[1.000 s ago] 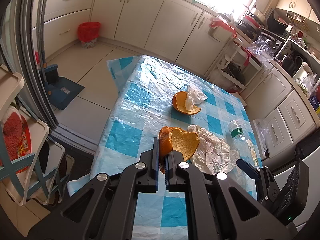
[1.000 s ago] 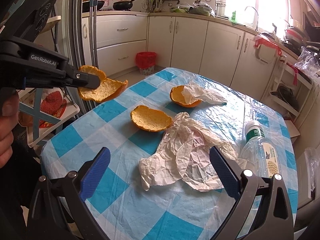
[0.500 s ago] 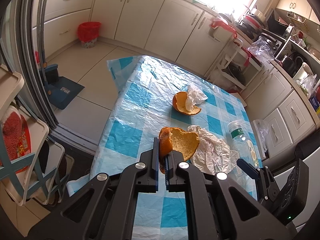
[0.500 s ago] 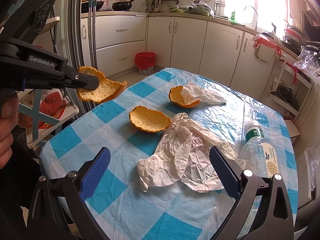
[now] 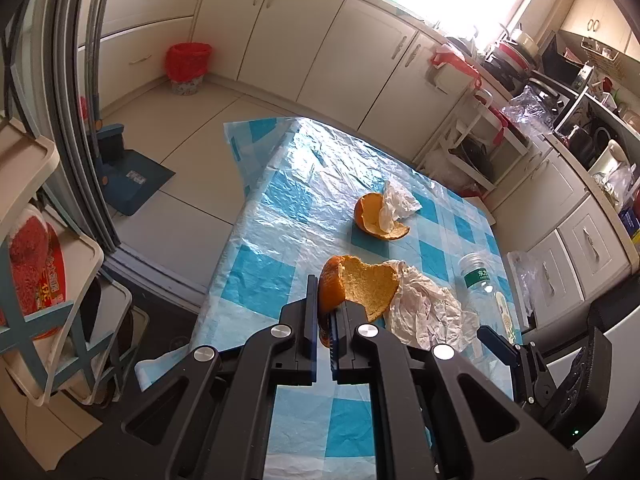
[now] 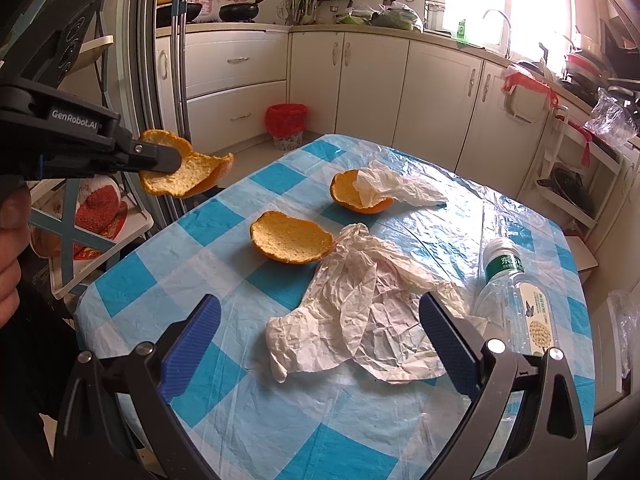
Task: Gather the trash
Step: 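Close the right tool on the crumpled white paper while the left holds the orange peel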
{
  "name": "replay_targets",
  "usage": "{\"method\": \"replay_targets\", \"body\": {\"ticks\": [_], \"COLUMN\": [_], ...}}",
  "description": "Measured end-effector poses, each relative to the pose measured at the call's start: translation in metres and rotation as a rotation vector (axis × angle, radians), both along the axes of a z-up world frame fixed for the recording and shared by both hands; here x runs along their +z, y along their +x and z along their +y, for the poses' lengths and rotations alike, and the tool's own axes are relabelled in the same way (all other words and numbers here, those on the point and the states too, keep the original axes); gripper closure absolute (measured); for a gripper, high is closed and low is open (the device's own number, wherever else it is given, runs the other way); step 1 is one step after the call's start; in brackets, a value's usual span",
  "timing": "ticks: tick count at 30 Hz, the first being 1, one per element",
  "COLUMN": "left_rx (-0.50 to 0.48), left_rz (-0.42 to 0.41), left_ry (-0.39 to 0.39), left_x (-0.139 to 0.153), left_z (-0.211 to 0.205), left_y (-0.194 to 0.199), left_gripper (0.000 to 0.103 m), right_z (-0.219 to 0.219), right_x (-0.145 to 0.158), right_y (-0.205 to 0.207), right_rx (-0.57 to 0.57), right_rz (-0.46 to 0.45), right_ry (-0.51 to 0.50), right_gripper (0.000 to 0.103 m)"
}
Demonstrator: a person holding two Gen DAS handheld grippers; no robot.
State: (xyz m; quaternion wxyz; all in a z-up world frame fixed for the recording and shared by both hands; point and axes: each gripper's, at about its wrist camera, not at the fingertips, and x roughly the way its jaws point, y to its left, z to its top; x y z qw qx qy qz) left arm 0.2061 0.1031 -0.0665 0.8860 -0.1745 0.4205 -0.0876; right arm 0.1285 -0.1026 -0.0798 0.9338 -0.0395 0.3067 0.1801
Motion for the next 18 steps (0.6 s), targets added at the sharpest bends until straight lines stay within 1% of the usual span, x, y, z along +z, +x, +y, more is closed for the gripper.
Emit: {"method": "replay_targets", "body": {"ticks": [11,14,18], "left_rx": [-0.004,-0.008,-0.003], "left_rz": [0.006,0.009,0.016], "left_ry": [-0.013,-0.009,-0.008], "left_x": [-0.002,-0.003,-0.005], "left_z": [0.000,-0.003,-0.002], "left_y": [0.002,0.001,0.002], "left_gripper": [0.099,0.099,0.099], "right_z": [-0.009,-0.011,-0.008], "right_x": [-0.003,-0.003,-0.014], "right_y": [0.015,0.030,0.054], "right_rx": [-0.039,-0.048,-0.054], "right_rz": [0.030,0.043,0.099], "right_ry": [0.027,0.036,-0.003], "right_gripper": [0.008,0.008,0.008]}}
